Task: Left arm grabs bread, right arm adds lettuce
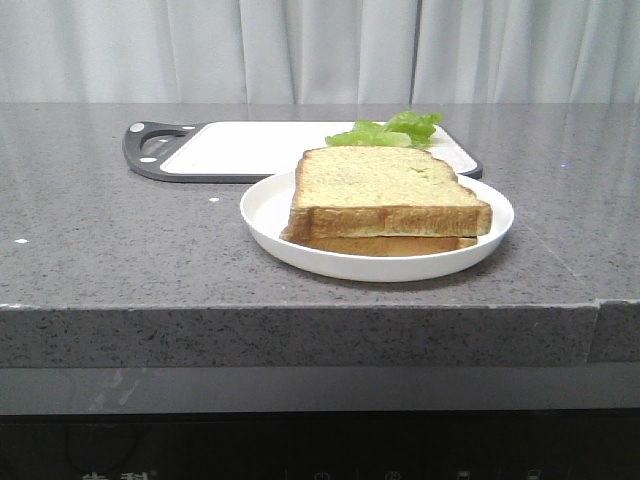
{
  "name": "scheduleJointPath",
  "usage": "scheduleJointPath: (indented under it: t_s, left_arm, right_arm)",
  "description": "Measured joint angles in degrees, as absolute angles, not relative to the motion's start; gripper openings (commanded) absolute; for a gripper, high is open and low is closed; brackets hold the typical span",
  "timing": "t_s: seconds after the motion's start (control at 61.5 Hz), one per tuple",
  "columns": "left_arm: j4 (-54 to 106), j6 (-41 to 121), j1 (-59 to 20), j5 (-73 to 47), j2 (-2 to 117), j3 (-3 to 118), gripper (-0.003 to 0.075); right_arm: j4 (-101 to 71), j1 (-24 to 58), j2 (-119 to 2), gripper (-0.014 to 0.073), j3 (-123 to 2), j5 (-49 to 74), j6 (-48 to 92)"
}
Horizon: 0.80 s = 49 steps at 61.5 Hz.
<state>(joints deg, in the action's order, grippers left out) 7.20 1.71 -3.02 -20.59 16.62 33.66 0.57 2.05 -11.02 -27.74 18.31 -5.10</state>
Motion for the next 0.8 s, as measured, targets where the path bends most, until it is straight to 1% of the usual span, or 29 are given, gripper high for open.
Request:
scheduleJointPath:
  t_s: [0.179, 0.325, 0.602, 0.667, 0.699, 0.748, 0.797]
  left_arm:
    - [7.20, 1.71, -3.02, -26.50, 24.79, 38.46, -0.0020]
    - [7.20, 1.71, -3.02, -28.66, 29.05, 38.46, -0.0020]
    - [7.20, 1.84, -3.02, -28.88, 34.57, 38.46, -0.0020]
    - [7.20, 1.84, -3.02, -28.88, 35.75, 38.46, 0.0000]
    - [7.20, 1.84, -3.02, -28.88, 36.23, 38.46, 0.0036]
    - [7.20, 1.84, -3.02, -28.91, 37.06, 38.46, 0.0124]
    - [7.20, 1.84, -3.02, -29.06, 37.91, 38.46, 0.0229]
  right_arm:
    - [0.57, 2.05, -19.62, -0.0068, -34.09, 24.19, -5.10]
    - [0.59, 2.05, -24.82, -0.0068, -34.21, 26.56, -5.10]
    - [0.59, 2.05, -32.86, -0.0060, -34.21, 27.81, -5.10]
    - [0.59, 2.05, -34.34, -0.0011, -34.21, 28.19, -5.10]
    - [0.59, 2.05, -35.09, 0.0045, -34.21, 28.32, -5.10]
    - [0.59, 2.05, -36.04, 0.0149, -34.21, 28.46, -5.10]
    - [0.59, 2.05, -36.84, 0.0285, -34.21, 28.57, -5.10]
